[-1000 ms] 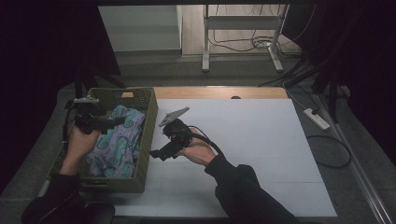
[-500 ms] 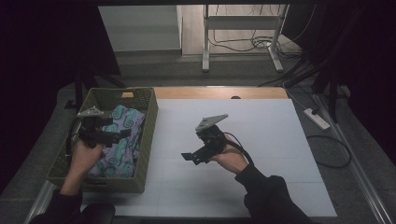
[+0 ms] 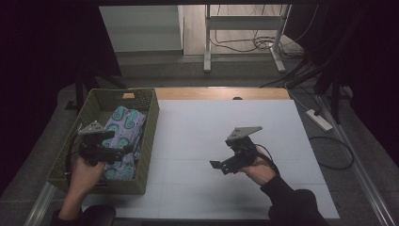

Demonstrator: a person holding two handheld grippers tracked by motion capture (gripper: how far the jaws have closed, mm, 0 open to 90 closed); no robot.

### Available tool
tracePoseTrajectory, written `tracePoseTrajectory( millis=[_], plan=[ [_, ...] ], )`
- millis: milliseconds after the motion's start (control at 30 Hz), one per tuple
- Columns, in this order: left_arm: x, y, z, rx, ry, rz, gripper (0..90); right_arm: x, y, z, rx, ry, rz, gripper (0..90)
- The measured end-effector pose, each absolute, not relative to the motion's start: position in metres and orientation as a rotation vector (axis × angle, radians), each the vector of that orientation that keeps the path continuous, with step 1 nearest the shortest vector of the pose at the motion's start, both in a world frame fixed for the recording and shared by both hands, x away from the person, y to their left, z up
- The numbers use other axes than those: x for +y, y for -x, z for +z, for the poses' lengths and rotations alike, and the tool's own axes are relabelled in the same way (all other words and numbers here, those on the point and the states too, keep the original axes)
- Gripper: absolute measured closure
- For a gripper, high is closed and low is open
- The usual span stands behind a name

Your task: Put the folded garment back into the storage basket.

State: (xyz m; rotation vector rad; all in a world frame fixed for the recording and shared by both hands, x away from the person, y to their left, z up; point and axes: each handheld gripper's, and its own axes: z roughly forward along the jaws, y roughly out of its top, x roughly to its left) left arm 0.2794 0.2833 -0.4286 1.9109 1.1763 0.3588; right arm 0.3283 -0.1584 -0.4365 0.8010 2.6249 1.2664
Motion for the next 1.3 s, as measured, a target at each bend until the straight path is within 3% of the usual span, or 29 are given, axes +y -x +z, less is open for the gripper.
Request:
tracePoseTrajectory(
  millis=[300, 700, 1300],
  plan=[
    [0.278, -0.255, -0.426, 1.163, -1.896, 0.356, 0.0, -0.208, -0.308, -0.438, 2.549, -0.908, 1.254, 0.0],
    [0.272, -0.226, -0.437, 1.176, -1.891, 0.447, 0.0, -0.272, -0.278, -0.437, 2.377, -1.073, 1.225, 0.0],
    [0.272, -0.196, -0.453, 1.223, -1.880, 0.525, 0.0, -0.325, -0.229, -0.446, 2.242, -1.275, 1.101, 0.0]
  ],
)
